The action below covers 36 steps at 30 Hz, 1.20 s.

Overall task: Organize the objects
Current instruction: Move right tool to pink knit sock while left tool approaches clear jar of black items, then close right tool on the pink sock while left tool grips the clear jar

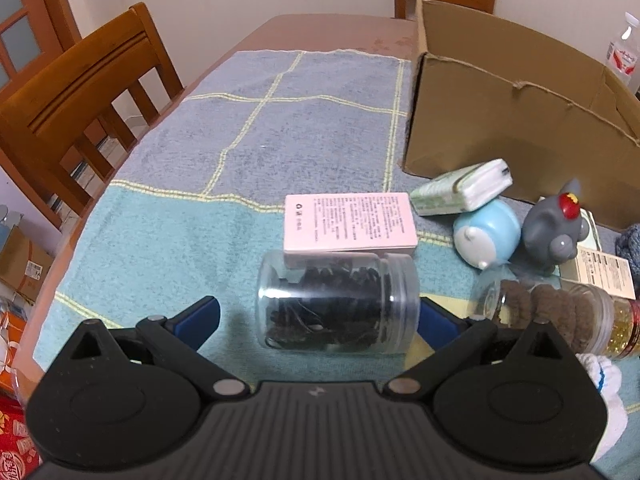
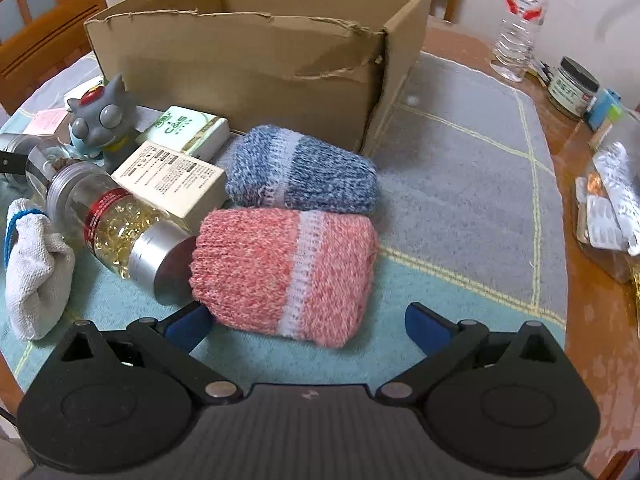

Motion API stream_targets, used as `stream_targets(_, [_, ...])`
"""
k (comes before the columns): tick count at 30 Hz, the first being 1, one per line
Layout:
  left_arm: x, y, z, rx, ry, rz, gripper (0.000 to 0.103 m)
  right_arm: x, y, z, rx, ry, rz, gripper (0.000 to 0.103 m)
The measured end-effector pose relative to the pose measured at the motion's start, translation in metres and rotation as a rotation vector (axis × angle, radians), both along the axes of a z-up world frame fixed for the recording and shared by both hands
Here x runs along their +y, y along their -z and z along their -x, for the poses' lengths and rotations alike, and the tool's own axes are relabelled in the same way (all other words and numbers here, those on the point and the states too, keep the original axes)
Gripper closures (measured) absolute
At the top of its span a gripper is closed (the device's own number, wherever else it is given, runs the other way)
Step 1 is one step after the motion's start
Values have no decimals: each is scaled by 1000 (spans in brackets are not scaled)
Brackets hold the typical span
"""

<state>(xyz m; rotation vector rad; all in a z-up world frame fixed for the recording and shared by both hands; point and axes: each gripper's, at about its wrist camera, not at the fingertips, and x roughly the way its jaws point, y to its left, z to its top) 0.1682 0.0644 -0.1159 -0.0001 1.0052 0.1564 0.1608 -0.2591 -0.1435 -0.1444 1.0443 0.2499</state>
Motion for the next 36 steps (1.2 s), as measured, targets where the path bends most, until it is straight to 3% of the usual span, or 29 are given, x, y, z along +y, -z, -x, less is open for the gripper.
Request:
stream_targets(4, [-4, 2, -1, 4, 10, -14, 1, 4, 1, -2, -18, -4, -4, 0])
stream_targets(11, [-2, 4, -5, -6, 1, -30, 1, -25, 2, 1, -23, 34, -8, 0])
stream_targets(22, [-5, 8, -13, -39, -2, -67, 2, -8, 3, -19, -53, -91, -14, 0])
stream_targets(28, [-6, 8, -14, -36, 20, -65, 13, -6, -1, -18, -43, -96, -9, 12])
stream_targets(31, [-6, 7, -15, -21, 43, -50, 27, -7, -3, -20, -25, -74, -6, 17])
stream_targets(36, [-9, 2, -15, 9, 100, -56, 28, -10, -5, -21, 8, -39, -15, 19])
